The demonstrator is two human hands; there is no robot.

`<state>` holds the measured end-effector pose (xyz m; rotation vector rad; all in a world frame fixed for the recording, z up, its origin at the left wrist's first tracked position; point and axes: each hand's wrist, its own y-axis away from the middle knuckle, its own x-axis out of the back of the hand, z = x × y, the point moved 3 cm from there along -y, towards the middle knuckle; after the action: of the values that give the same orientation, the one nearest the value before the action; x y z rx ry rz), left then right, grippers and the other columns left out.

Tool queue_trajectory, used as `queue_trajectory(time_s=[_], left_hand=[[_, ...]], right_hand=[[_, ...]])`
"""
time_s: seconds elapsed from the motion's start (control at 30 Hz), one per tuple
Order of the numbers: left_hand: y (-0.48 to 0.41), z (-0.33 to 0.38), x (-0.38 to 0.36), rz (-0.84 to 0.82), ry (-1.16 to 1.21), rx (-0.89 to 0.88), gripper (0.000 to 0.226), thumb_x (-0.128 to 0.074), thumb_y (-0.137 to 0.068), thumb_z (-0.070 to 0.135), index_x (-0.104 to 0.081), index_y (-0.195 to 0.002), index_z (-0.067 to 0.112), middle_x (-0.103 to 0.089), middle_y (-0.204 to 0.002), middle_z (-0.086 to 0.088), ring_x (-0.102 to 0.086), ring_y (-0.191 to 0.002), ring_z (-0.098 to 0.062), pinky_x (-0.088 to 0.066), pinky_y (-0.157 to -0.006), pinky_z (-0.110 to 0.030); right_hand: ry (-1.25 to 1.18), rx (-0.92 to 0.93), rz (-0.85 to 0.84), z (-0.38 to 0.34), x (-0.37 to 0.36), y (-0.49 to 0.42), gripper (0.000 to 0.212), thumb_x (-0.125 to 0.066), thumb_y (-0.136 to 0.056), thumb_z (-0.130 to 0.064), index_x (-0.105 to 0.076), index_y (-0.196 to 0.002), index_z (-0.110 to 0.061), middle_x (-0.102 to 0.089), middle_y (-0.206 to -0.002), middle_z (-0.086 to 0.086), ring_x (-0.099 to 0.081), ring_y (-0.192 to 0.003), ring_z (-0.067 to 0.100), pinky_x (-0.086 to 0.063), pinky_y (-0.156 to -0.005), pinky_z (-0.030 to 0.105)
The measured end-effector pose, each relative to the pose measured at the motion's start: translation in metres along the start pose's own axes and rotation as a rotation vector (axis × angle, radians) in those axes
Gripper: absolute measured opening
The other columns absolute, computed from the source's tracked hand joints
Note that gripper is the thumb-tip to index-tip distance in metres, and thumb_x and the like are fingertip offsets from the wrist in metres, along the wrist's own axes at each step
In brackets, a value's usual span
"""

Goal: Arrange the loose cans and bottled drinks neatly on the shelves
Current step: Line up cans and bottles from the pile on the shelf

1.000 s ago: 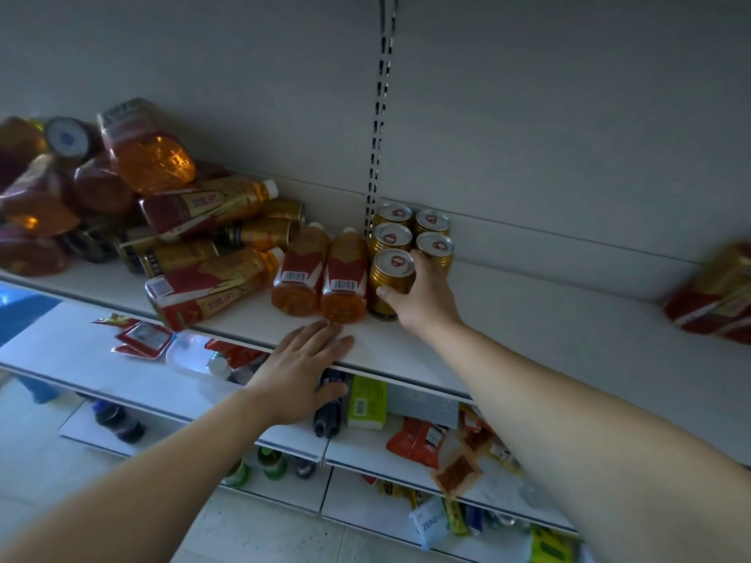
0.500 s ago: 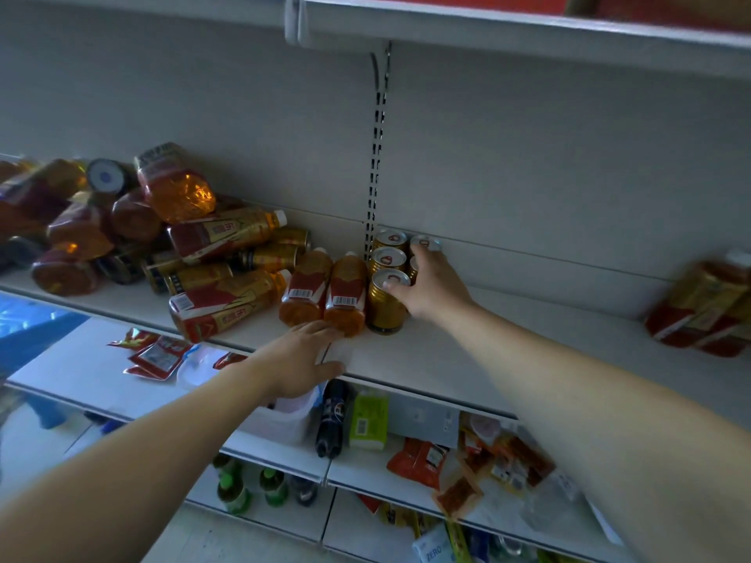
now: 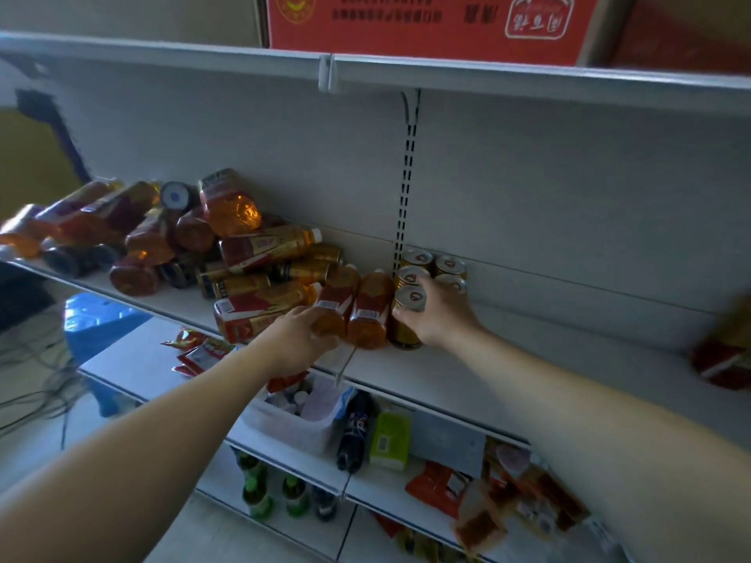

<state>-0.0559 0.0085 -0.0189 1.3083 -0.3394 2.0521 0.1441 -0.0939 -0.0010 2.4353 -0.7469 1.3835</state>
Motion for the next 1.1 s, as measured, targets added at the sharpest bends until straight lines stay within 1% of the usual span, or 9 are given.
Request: queue_trajectory(time_s=[0.1,0.23,0.37,0.53,0.73,0.83,0.93,1.0,1.1], left_hand=[[-0.019,-0.005,0.001,-0.007,-0.003,0.003,0.061,-0.052,-0.091,0.048,-0.031,-0.145,0.028,-0.030,-0.151,-0.004,-0.038,-0.132,-0.029,-0.035,-0.103,-0.038],[-0.051,-0.010,0.002,-0.042,-0.002,-0.083,0.051,-0.052,-0.092,0.043,-0.038,-0.139,0.028,-0.040,-0.142,-0.006,-0.046,-0.122,-0.027,-0.041,-0.098,-0.035],[-0.083,-0.019,0.005,-0.115,-0.078,-0.140,0.067,-0.055,-0.085,0.051,-0.031,-0.144,0.027,-0.042,-0.140,-0.007,-0.046,-0.123,-0.030,-0.041,-0.102,-0.041],[-0.107,-0.031,0.003,-0.171,-0.161,-0.182,0.096,-0.044,-0.067,0.080,-0.023,-0.145,0.028,-0.043,-0.138,-0.012,-0.045,-0.124,-0.035,-0.039,-0.102,-0.045],[-0.108,-0.032,-0.003,-0.070,-0.284,-0.281,0.078,-0.044,-0.085,0.066,-0.021,-0.145,0.021,-0.046,-0.130,-0.017,-0.052,-0.114,-0.034,-0.045,-0.090,-0.039],[-0.103,-0.030,-0.006,-0.069,-0.265,-0.297,0.070,-0.043,-0.092,0.055,-0.014,-0.148,0.025,-0.043,-0.132,-0.019,-0.055,-0.110,-0.033,-0.045,-0.086,-0.037],[-0.097,-0.030,-0.006,-0.051,-0.193,-0.288,0.062,-0.044,-0.093,0.051,-0.023,-0.144,0.024,-0.043,-0.133,-0.018,-0.056,-0.110,-0.035,-0.047,-0.088,-0.039],[-0.095,-0.033,-0.006,-0.026,-0.174,-0.289,0.061,-0.045,-0.091,0.051,-0.027,-0.142,0.023,-0.044,-0.134,-0.016,-0.055,-0.111,-0.035,-0.048,-0.090,-0.040],[-0.089,-0.039,-0.006,-0.036,-0.170,-0.287,0.065,-0.046,-0.088,0.053,-0.029,-0.143,0.022,-0.044,-0.137,-0.014,-0.054,-0.114,-0.034,-0.048,-0.092,-0.041]], right_hand=[[0.039,-0.002,0.018,-0.006,-0.003,-0.008,0.078,-0.062,-0.086,-0.054,-0.030,-0.150,-0.021,-0.036,-0.152,0.008,-0.039,-0.136,0.027,-0.037,-0.104,0.033],[0.104,-0.002,0.025,-0.021,-0.013,-0.019,0.079,-0.059,-0.088,-0.054,-0.027,-0.151,-0.019,-0.028,-0.157,0.004,-0.030,-0.141,0.025,-0.031,-0.110,0.035],[0.182,-0.057,0.035,-0.037,-0.024,-0.024,0.077,-0.057,-0.089,-0.054,-0.028,-0.150,-0.017,-0.030,-0.155,0.006,-0.032,-0.139,0.027,-0.034,-0.109,0.037],[0.363,-0.122,0.016,-0.049,-0.038,-0.025,0.071,-0.052,-0.088,-0.062,-0.038,-0.145,-0.021,-0.034,-0.152,0.007,-0.033,-0.138,0.029,-0.034,-0.109,0.040],[0.574,-0.033,-0.049,-0.056,-0.052,-0.018,0.057,-0.043,-0.092,-0.060,-0.052,-0.137,-0.025,-0.025,-0.156,0.006,-0.006,-0.147,0.029,-0.007,-0.118,0.050],[0.625,0.003,-0.069,-0.056,-0.060,-0.017,0.053,-0.044,-0.092,-0.058,-0.055,-0.134,-0.026,-0.023,-0.158,0.004,-0.001,-0.147,0.031,-0.003,-0.118,0.054],[0.611,0.023,-0.038,-0.057,-0.060,-0.014,0.051,-0.045,-0.093,-0.056,-0.057,-0.132,-0.025,-0.025,-0.157,0.002,0.000,-0.147,0.030,0.000,-0.118,0.052],[0.607,0.033,-0.028,-0.057,-0.060,-0.009,0.051,-0.046,-0.093,-0.055,-0.058,-0.131,-0.023,-0.032,-0.152,0.004,-0.007,-0.145,0.030,-0.006,-0.117,0.050],[0.594,0.034,-0.035,-0.059,-0.063,-0.003,0.049,-0.051,-0.092,-0.053,-0.059,-0.125,-0.017,-0.044,-0.128,0.005,-0.033,-0.126,0.028,-0.031,-0.103,0.042]])
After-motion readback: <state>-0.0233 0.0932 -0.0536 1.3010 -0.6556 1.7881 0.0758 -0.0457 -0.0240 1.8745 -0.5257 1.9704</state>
